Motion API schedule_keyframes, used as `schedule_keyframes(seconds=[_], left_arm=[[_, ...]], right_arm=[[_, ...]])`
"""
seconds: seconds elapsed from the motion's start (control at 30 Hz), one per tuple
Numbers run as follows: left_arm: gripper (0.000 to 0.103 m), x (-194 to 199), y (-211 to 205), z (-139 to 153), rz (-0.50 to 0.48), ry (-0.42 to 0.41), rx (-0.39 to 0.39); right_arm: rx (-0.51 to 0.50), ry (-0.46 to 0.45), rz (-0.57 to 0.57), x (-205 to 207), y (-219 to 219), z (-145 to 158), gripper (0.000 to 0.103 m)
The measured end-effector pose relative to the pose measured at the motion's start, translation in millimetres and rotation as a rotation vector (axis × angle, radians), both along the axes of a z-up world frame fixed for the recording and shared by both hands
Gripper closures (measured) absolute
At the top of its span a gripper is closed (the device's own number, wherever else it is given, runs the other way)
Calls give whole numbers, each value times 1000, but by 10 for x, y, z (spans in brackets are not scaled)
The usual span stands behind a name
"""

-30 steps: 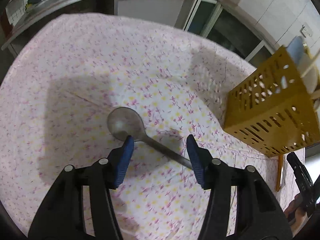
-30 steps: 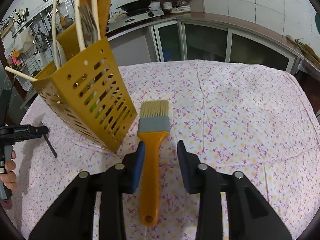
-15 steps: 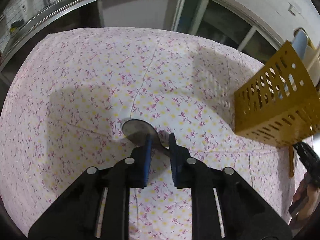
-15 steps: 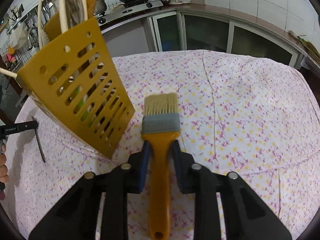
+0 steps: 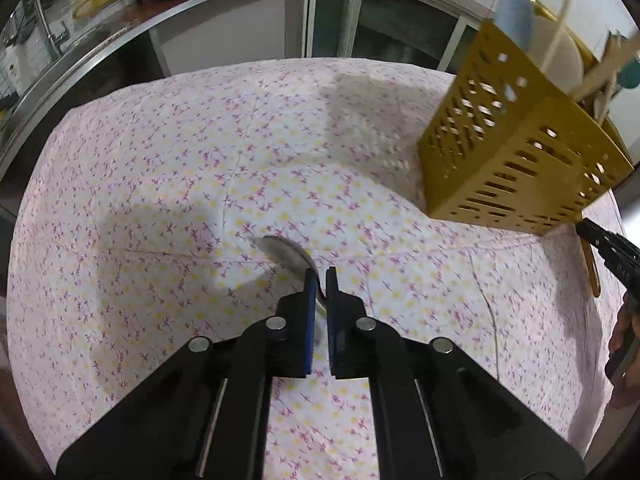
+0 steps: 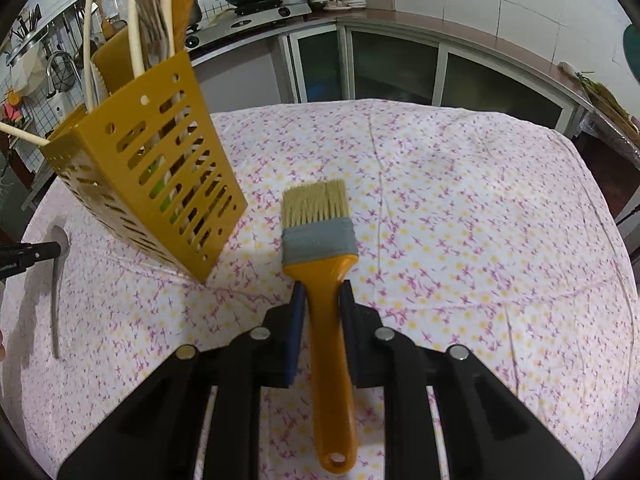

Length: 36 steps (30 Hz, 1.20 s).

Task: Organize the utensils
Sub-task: 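Carry the spoon and brush up toward the yellow holder with both tools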

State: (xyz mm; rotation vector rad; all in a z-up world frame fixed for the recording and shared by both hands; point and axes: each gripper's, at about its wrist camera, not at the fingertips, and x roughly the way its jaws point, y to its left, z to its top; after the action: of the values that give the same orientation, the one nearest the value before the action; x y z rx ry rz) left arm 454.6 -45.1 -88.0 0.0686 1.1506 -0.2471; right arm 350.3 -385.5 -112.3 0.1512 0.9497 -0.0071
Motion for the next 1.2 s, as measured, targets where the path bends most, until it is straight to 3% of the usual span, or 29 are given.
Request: schedule_keyframes(seconds=[0.2,0.37,0.63,0.83,1.2], left_arm=[[102,-203,-42,217,-28,-56,8],[102,-347,-96,382,-53,-101,11],[102,-511,-88,606,-57,-122,-28],[102,-624,-88,834,-56,-198,-71],[102,-796,-441,1660,-97,-475,-147]], right_arm=[[23,-5,-10,-86,-34,79,85],[64,68,-25,-148,-26,103,85],[14,135,-25,-237,88,43,87],[37,6,-43,-438,144,343,87],[133,-430,-58,-821,310,1401,87]])
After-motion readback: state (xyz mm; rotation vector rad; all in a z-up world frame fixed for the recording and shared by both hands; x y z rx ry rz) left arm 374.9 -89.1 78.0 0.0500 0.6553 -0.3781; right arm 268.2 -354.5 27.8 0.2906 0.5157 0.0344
